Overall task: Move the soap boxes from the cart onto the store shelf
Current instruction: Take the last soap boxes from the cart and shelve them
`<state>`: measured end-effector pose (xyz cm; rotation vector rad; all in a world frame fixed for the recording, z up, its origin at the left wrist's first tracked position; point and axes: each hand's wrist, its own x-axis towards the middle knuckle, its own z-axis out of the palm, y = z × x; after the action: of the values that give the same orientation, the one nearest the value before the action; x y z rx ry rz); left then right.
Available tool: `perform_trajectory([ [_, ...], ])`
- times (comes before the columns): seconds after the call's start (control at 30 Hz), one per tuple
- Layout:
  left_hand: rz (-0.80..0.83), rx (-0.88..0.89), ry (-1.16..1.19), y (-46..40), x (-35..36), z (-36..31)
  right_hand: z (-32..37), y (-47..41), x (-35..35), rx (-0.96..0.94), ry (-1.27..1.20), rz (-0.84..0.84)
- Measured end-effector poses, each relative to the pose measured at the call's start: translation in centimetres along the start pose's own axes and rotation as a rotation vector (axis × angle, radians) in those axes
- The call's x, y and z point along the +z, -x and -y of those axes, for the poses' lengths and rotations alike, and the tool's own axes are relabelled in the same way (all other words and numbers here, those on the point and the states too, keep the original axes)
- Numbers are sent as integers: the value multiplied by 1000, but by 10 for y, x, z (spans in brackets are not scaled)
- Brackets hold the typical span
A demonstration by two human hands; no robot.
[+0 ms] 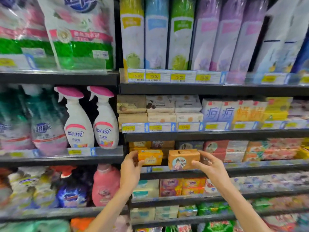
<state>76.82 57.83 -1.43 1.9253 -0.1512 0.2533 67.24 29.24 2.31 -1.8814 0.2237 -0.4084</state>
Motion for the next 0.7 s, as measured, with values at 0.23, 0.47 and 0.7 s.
perform_trajectory([
  [0.23, -97, 41, -252, -7, 15, 0, -9, -11, 12, 8, 25, 25],
  [0.47, -125, -33, -398, -6, 19, -2, -12, -15, 24, 9, -5, 49],
  [0.7, -144, 301, -594, -5, 30, 24, -14, -18, 36, 36, -18, 36],
])
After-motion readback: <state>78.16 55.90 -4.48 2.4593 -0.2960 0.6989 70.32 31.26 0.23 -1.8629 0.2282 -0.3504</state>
